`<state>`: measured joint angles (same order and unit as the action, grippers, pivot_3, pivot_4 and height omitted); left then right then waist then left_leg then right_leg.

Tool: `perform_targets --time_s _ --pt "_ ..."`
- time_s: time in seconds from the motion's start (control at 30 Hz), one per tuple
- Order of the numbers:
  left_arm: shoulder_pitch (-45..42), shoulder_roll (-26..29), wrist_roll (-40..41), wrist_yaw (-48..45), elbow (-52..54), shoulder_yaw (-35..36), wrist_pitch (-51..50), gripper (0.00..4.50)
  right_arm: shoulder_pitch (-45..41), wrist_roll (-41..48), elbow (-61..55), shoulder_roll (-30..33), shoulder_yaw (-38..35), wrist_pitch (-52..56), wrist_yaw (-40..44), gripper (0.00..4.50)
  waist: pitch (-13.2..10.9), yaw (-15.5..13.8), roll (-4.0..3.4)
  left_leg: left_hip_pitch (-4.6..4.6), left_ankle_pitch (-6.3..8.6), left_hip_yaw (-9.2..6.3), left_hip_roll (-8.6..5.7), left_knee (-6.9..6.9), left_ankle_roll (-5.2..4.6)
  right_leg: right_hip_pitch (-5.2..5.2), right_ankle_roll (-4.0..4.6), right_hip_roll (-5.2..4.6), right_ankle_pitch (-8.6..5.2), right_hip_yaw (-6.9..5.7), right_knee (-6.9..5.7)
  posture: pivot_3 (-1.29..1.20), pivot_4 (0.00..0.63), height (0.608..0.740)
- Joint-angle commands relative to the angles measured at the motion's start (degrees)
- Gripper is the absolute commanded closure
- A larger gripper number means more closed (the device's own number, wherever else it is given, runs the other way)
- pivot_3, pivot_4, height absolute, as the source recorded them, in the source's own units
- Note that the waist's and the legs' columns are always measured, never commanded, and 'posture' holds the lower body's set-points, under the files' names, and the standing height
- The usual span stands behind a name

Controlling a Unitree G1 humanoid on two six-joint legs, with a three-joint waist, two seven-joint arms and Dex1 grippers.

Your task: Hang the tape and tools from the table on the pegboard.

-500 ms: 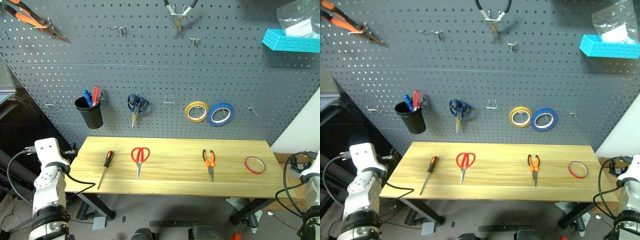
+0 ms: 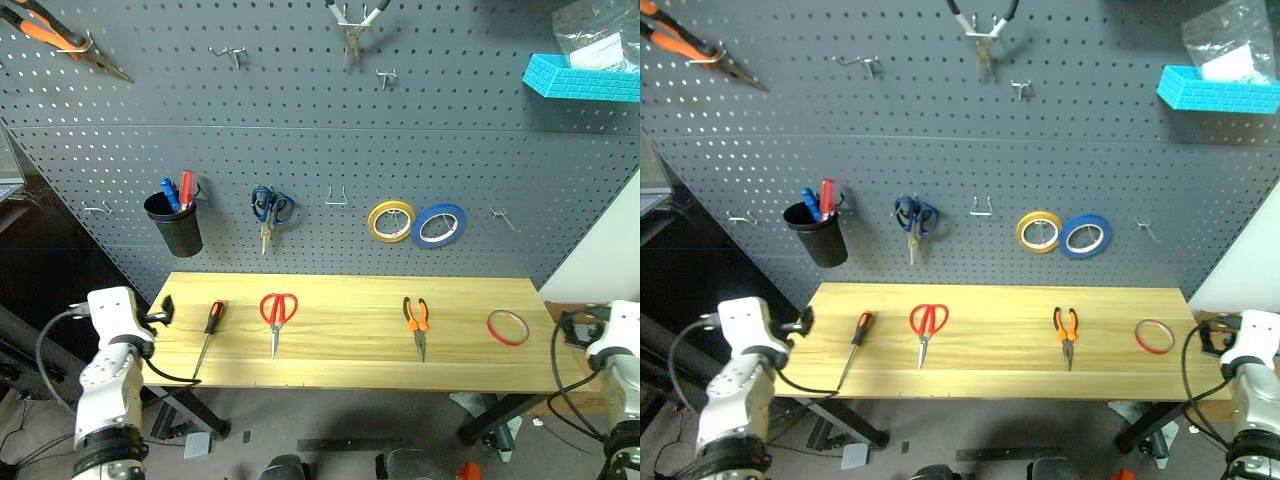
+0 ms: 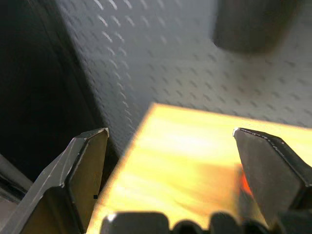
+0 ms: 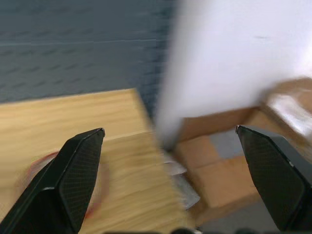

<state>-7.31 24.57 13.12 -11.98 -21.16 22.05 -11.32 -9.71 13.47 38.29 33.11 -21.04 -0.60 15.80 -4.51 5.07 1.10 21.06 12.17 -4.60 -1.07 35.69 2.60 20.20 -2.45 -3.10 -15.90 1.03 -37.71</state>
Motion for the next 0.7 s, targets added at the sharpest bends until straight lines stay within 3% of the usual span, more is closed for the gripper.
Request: perform_targets --time_s 0.03,0.17,0.3,0.33,0.5,0.7 --pt "-0.62 -0.27 0.22 -0.98 6.96 -2.85 -4.45 0.09 1.23 2.03 -11.96 -1.25 1.34 7.11 1.66 0.0 -0.93 -0.03 0.07 -0.01 0.0 0.0 0.03 0.0 0.0 0.0 0.0 0.01 0.0 -0.01 0.0 -0.15 0.096 0.74" --pt "-1.63 -0.76 -2.17 -5.02 13.65 -11.01 -5.95 0.09 1.23 2.77 -20.34 -1.96 3.75 16.88 2.79 0.0 -2.54 -0.2 -0.02 0.06 0.0 0.11 0.45 0.04 0.01 0.06 0.0 0.05 0.0 0.01 -0.02 -0.16 0.129 0.74" --pt "-4.19 -0.98 -1.85 -11.37 19.02 -18.15 -8.29 0.09 -2.63 1.05 -19.18 -0.63 5.69 23.2 2.95 0.0 -3.98 -0.29 -0.05 0.52 0.0 0.14 0.47 0.06 0.0 0.46 -0.05 0.08 0.04 -0.01 0.03 -0.16 0.168 0.74" --pt "-4.55 -0.7 -1.86 -12.9 20.04 -19.56 -8.74 0.09 -3.33 0.71 -18.8 -0.37 6.15 24.23 3.38 0.0 -4.23 -0.27 -0.08 0.83 -0.01 0.17 0.47 0.09 -0.01 0.8 -0.41 0.09 0.26 0.01 -0.01 -0.17 0.172 0.74" --pt "-7.74 1.07 2.2 -27.8 28.15 -29.76 -14.1 0.09 -11.39 -2.19 -7.82 2.39 9.48 27.02 6.71 0.0 -5.27 -0.08 -0.22 1.67 0.04 0.33 0.48 0.09 -0.1 1.62 -0.16 0.14 0.45 0.12 -0.05 -0.17 0.197 0.74" --pt "-13.27 3.44 1.57 -39.69 30.76 -38.94 -13.68 0.09 -22.69 -6.17 10.85 3.78 12.78 25.52 9.9 0.0 -6.89 0.08 -0.21 1.8 0.07 0.53 0.5 0.13 -0.13 1.83 -0.15 0.35 0.46 0.27 -0.04 -0.15 0.215 0.74"
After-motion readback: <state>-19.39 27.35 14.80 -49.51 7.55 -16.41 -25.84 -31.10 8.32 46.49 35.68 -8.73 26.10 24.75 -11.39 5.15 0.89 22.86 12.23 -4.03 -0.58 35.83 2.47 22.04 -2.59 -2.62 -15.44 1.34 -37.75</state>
